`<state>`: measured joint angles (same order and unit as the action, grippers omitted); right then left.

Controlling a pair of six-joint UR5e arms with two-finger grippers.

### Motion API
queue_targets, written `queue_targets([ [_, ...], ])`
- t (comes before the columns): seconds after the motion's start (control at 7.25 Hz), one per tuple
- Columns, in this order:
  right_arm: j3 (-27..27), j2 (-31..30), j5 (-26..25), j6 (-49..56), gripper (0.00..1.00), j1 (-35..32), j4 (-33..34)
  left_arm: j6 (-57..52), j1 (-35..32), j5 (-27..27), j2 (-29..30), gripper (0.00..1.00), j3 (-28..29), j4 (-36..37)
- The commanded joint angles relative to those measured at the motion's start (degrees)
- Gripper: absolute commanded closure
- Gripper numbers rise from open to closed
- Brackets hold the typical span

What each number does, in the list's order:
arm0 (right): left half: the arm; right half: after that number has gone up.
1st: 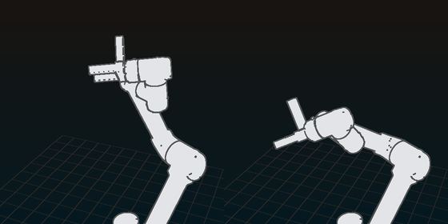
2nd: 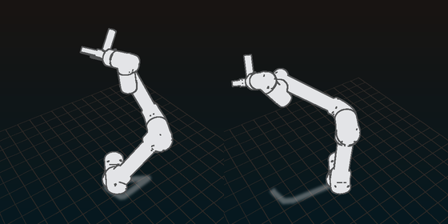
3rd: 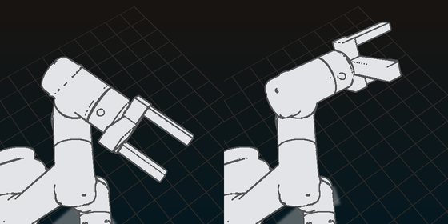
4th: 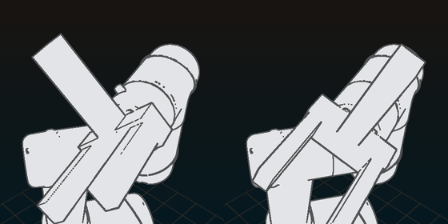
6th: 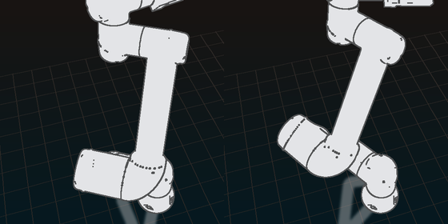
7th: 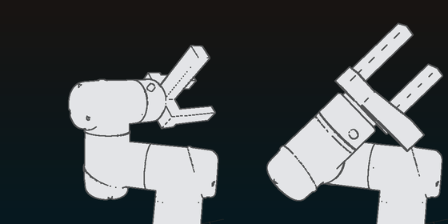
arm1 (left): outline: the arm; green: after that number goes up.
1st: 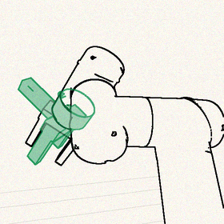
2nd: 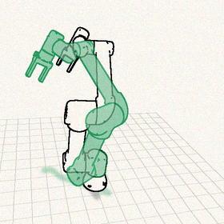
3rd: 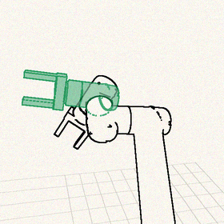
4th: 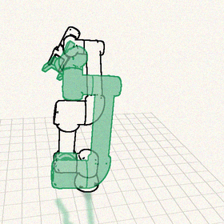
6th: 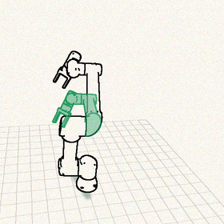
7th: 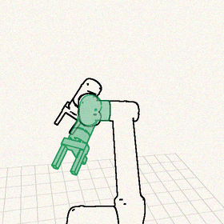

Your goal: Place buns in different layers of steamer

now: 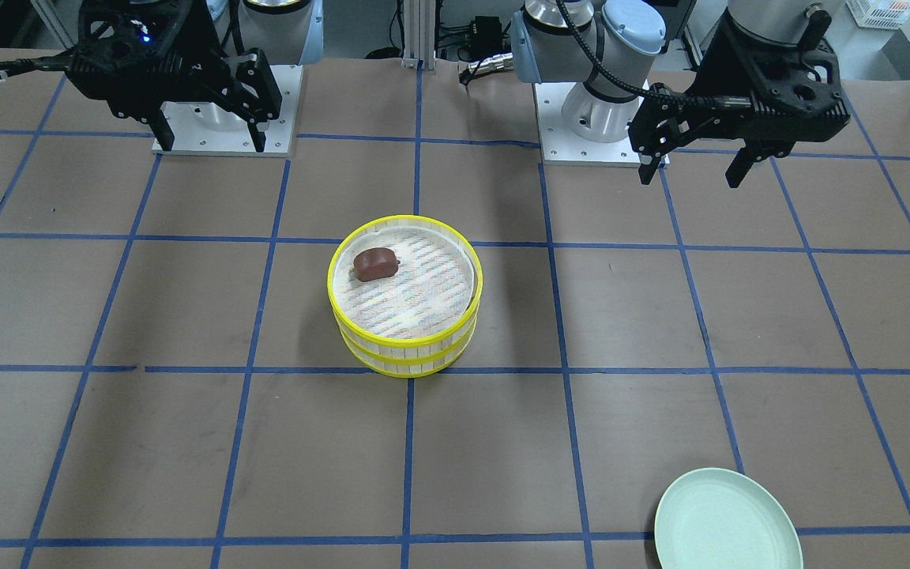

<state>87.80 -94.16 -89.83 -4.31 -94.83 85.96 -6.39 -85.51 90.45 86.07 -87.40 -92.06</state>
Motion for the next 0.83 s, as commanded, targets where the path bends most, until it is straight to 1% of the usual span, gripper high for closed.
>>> queue_targets([
  [0.0, 0.0, 0.0, 0.1, 0.0, 0.00, 0.0, 0.0, -1.4, -0.3, 0.3, -0.6, 0.00, -0.3, -0.3],
  [0.14, 0.0, 0.0, 0.1, 0.0, 0.00, 0.0, 0.0, -3.7, -0.3, 0.0, -0.9, 0.00, -0.3, -0.4],
  [0.69, 0.1, 0.0, 0.0, 0.0, 0.00, 0.0, 0.0, -3.9, -0.4, 0.1, -1.9, 0.00, -0.8, -2.3],
])
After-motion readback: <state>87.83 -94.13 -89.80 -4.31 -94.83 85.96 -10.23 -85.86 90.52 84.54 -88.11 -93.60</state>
